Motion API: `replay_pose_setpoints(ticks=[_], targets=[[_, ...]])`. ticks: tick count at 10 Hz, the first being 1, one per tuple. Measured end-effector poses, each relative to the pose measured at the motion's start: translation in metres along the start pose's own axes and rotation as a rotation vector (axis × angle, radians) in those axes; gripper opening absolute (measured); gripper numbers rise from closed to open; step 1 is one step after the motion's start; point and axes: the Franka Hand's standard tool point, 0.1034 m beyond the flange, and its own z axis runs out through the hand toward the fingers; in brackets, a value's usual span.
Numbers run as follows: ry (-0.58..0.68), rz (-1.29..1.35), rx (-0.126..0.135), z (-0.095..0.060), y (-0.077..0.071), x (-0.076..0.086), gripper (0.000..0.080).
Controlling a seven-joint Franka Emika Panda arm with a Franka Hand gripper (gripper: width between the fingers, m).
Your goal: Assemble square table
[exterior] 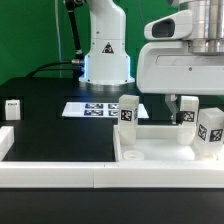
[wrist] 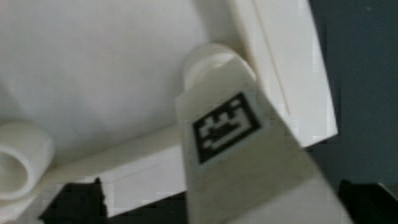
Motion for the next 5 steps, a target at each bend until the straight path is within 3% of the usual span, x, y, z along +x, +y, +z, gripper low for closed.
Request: replay_pose_setpoints(ticks=[5], targets=[[0.002,-0.073,-0.003,-0.0003,-0.0020,0.0006,0.0647]])
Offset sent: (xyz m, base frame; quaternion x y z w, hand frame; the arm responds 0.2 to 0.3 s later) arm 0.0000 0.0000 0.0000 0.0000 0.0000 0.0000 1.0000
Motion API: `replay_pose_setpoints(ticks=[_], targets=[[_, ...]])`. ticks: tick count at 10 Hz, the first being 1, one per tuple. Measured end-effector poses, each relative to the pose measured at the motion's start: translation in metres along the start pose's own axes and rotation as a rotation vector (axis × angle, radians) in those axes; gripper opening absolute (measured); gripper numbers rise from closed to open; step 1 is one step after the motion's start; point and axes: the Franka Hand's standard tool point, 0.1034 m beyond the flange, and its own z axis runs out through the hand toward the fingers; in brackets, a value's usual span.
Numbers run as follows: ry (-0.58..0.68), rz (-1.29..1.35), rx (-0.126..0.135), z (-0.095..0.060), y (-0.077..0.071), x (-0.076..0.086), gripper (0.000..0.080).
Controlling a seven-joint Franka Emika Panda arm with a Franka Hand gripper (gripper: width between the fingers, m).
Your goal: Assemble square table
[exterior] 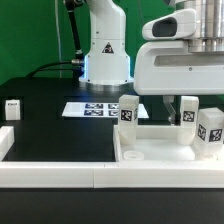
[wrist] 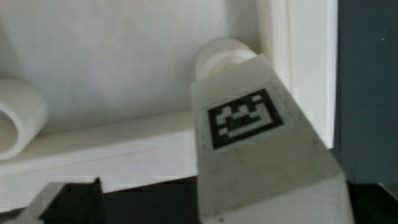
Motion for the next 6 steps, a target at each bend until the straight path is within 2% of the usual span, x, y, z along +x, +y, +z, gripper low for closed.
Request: replay_pose_setpoints(ticks=[1,2,3,5,6], targets=[[0.000,0.040,0.001,0.0000,-0.0002,-0.0001,0.0482],[0.000,0.116,0.002,0.0001,-0.0006,-0.0002,0.0482],[-0.001,0.191,0.001,0.0002,-0.0006,-0.0003,0.0286],[-0.002,0.301,0.001,0.0010,-0.0011,-0.0010,0.0290],[-0.003,0.435,-0.001,0.0014,-0.0037,-0.0027,0.0290]])
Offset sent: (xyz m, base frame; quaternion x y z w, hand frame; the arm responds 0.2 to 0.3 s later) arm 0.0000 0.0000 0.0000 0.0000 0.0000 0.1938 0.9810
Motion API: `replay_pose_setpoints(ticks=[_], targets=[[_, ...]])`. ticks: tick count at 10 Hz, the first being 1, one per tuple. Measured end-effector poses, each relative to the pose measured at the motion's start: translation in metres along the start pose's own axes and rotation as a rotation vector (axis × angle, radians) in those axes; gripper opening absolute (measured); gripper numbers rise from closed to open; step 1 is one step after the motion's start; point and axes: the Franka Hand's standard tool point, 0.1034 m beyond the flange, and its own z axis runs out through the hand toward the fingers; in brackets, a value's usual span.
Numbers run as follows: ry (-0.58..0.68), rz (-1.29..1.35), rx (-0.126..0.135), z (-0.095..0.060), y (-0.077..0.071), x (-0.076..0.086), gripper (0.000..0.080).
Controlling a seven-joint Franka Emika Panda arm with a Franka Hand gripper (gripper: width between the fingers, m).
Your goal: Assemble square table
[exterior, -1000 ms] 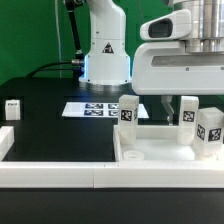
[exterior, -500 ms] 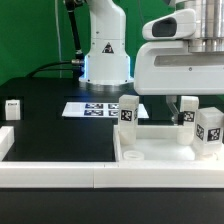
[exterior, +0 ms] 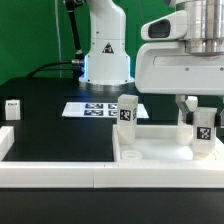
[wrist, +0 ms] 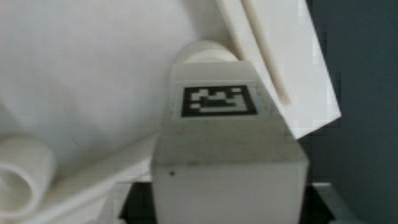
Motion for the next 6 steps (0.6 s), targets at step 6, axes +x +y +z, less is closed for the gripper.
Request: replay_pose_setpoints(ticks=[6], targets=[[0.020,0.914,-0.033,0.0006,0.0067,-0.0066,0.0292]])
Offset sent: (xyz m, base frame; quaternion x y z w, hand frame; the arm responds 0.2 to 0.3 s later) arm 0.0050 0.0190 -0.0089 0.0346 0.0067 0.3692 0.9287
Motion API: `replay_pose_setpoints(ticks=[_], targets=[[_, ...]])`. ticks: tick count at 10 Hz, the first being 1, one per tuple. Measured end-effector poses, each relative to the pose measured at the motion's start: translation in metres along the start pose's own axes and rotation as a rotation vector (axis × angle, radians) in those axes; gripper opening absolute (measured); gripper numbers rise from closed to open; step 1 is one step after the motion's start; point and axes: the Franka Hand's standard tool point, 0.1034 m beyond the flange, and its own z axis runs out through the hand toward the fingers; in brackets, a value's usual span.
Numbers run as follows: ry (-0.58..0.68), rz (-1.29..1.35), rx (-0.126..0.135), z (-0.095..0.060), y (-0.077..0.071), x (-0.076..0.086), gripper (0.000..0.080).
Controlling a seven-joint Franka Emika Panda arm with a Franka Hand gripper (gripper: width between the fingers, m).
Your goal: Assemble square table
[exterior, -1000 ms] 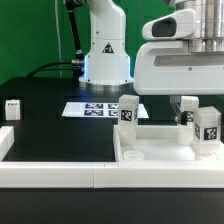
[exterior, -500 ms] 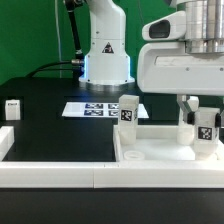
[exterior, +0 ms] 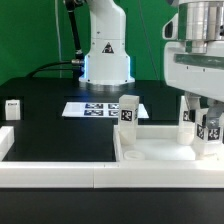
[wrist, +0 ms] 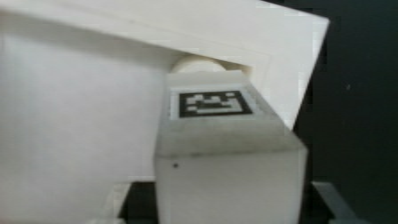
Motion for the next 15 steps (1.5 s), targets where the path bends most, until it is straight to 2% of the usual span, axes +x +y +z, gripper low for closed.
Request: replay_pose_setpoints(ticks=[2,3,4,5,6,7,8,12,13,15], targets=[[0.000,0.173,-0.007,0.000,0.002,-0.003,0.0294],[0.000,0.149,-0.008,0.000,0.002,-0.003,0.0294],[0.001,0.072,-0.011,-0.001,0.003,-0.003,0.0383],[-0.002,-0.095,-0.032,-0.004,0.005,-0.006,0.0383],[-0.006,-0.252,-0.026,-0.004,0.005,-0.013,0.0553],[-0.010,-0.419,-0.021,-0.002,0.007,-0.017,0.0632],[-0.009,-0.520,-0.014,-0.001,0.008,-0.016,0.0645],[-0.007,-0.786,-0.013,0.000,0.007,-0.015,0.0648],[0.017,-1.028,-0.015,0.000,0.005,-0.014,0.0648],[0.035,-1.257,0.006,0.000,0.002,-0.019,0.0648]])
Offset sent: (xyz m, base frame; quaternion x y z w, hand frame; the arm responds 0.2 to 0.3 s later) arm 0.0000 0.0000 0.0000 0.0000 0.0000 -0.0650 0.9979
